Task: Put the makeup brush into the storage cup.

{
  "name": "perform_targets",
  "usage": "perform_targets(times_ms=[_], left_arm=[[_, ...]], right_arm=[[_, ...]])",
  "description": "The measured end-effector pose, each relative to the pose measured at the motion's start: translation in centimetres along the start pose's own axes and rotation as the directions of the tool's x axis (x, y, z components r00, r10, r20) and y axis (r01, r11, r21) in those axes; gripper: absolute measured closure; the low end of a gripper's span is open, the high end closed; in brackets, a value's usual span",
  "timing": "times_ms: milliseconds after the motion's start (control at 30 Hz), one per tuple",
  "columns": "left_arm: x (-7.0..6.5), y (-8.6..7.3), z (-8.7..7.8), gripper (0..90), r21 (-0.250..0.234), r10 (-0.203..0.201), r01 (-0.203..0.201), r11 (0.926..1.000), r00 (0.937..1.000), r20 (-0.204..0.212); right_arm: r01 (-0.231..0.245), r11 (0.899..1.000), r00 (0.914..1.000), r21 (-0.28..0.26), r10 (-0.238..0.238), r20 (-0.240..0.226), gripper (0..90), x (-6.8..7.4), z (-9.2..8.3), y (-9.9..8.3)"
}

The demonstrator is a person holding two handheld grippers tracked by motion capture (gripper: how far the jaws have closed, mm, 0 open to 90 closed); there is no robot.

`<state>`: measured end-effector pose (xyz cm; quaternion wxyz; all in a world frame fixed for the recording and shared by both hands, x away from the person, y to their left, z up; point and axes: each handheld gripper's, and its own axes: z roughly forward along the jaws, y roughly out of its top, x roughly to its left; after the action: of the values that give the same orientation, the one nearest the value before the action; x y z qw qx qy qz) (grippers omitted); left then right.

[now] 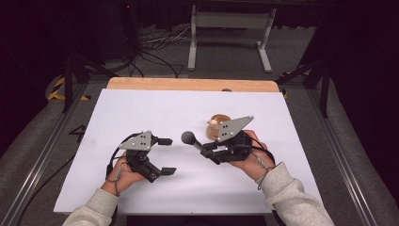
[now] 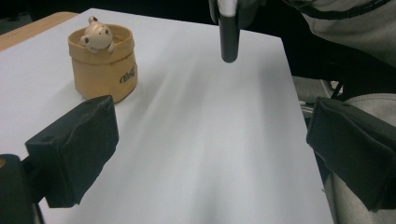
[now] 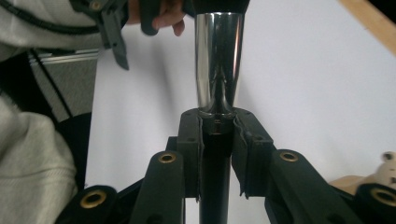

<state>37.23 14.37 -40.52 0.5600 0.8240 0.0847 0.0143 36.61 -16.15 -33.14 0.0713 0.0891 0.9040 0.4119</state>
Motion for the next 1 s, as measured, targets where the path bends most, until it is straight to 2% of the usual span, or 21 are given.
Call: perform_targets(times_ms=[100, 167, 400, 600, 667, 767, 833, 1000], left_arm=[[0.0, -0.2, -0.2, 2.4, -0.006, -0.006, 0.006, 1.0000, 0.9997, -0.023], [0.1, -0.4, -0.4, 2.4, -0.007, -0.033, 0.033, 0.9994, 0.9983, -0.048], [0.1, -0.9, -1.3, 2.2, -0.037, -0.052, 0.048, 0.9982, 0.9934, -0.102], [-0.1, -1.4, -2.1, 1.6, -0.039, -0.061, 0.056, 0.9977, 0.9892, -0.133], [-0.1, -1.5, -2.4, 1.5, -0.043, -0.062, 0.056, 0.9975, 0.9882, -0.141], [-0.3, -1.8, -3.0, 1.2, -0.047, -0.067, 0.060, 0.9971, 0.9846, -0.161], [-0.3, -1.9, -3.1, 1.2, -0.048, -0.071, 0.064, 0.9968, 0.9841, -0.163], [-0.3, -2.4, -3.9, 0.8, -0.060, -0.080, 0.069, 0.9958, 0.9772, -0.197]], right_arm=[[-0.020, 0.998, 0.9993, -0.052, 0.021, 0.031, 74.4, -0.3, -0.5, -0.2], [-0.024, 0.996, 0.9985, -0.084, 0.028, 0.048, 74.4, -0.5, -0.7, -0.3], [-0.053, 0.990, 0.9941, -0.127, 0.065, 0.088, 74.4, -1.0, -0.8, -0.5], [-0.069, 0.973, 0.9850, -0.222, 0.101, 0.140, 74.4, -1.5, -1.0, -0.8], [-0.070, 0.971, 0.9840, -0.229, 0.105, 0.144, 74.4, -1.6, -1.1, -0.8], [-0.079, 0.961, 0.9760, -0.265, 0.129, 0.176, 74.4, -2.0, -1.0, -1.0], [-0.079, 0.960, 0.9742, -0.270, 0.132, 0.183, 74.4, -2.1, -1.0, -1.0], [-0.082, 0.945, 0.9571, -0.316, 0.163, 0.239, 74.4, -2.9, -1.2, -1.4]])
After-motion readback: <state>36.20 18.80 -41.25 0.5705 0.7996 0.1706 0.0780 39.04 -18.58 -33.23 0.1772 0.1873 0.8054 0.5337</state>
